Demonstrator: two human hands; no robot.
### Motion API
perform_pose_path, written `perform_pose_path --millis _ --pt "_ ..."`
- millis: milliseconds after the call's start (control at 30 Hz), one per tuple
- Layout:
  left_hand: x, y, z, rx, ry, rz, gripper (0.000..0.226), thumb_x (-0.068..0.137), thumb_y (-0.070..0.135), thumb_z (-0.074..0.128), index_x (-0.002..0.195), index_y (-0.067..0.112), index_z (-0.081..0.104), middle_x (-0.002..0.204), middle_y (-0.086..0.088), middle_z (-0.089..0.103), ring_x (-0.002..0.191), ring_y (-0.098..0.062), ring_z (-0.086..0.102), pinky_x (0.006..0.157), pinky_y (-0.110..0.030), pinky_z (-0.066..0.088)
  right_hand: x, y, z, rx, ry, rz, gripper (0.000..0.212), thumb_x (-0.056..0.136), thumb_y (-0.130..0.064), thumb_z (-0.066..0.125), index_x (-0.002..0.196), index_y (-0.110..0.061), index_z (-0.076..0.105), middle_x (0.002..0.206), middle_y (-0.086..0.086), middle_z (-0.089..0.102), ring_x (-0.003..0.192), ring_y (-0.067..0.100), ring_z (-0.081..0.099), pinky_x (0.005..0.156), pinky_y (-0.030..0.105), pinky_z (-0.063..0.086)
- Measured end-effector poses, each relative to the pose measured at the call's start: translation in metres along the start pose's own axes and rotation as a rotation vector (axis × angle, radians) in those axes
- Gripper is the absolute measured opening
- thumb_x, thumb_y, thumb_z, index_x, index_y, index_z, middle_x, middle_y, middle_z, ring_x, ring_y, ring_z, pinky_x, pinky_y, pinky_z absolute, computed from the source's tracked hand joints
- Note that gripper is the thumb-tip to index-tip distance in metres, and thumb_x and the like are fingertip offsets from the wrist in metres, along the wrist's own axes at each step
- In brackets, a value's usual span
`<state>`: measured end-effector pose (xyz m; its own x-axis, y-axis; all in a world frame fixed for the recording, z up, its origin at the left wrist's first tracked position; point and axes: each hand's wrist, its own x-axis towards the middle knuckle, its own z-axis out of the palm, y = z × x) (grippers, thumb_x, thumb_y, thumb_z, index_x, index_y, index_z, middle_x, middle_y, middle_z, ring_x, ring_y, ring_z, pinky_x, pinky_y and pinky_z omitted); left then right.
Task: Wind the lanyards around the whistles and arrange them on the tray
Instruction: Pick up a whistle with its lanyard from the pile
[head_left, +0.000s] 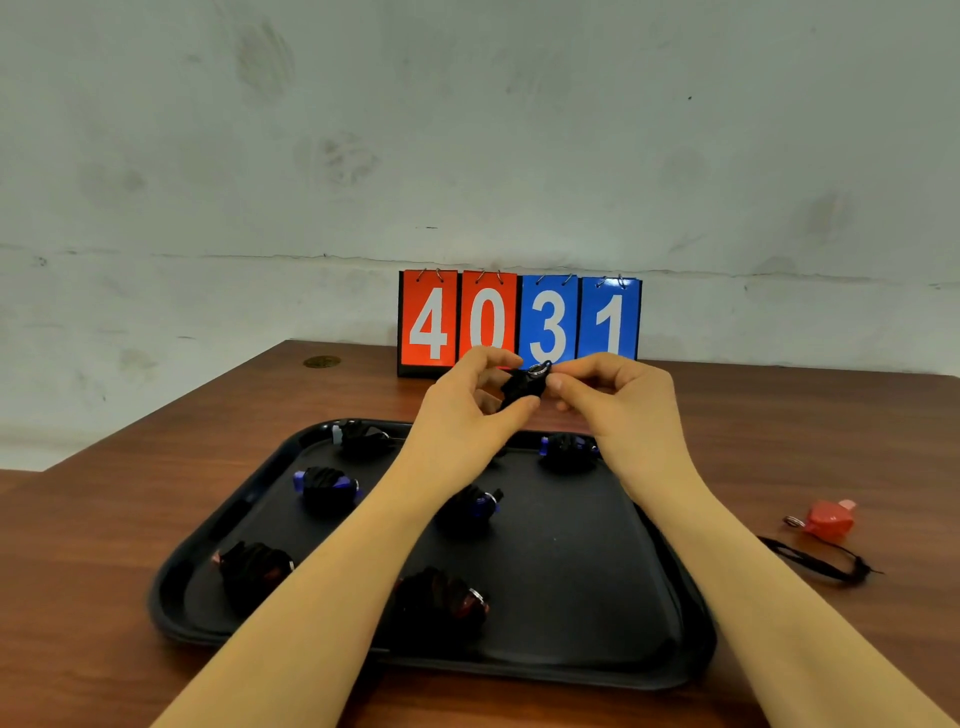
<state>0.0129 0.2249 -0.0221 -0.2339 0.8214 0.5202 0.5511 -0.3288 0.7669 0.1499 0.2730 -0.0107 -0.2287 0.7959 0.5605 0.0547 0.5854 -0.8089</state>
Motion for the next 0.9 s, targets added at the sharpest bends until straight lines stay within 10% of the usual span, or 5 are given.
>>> perform_pose_path --millis 367,900 --pt "-0.0015 -0.0008 0.0016 0.098 -0.069 0.02 0.037 0.09 0.025 0.057 0.126 0.028 0.051 0.112 0.011 0.059 0.096 -0.009 0.057 0.087 -0.033 0.052 -0.0003 0.0042 0.0022 -0.03 0.05 -0.008 0.018 0.079 -0.01 0.069 0.072 -0.025 0.064 0.074 -0.007 0.066 0.074 0.006 0.063 0.069 0.013 0.051" --pt "0.0008 -0.0057 -0.0011 0.059 -0.061 0.039 0.025 0.088 0.022 0.059 0.109 0.031 0.052 0.107 0.014 0.06 0.099 -0.005 0.056 0.08 -0.013 0.043 -0.0024 0.0072 -0.0012 -0.15 -0.075 -0.159 0.015 0.085 -0.007 0.063 0.094 -0.018 0.068 0.088 -0.008 0.066 0.089 0.003 0.062 0.079 0.01 0.049"
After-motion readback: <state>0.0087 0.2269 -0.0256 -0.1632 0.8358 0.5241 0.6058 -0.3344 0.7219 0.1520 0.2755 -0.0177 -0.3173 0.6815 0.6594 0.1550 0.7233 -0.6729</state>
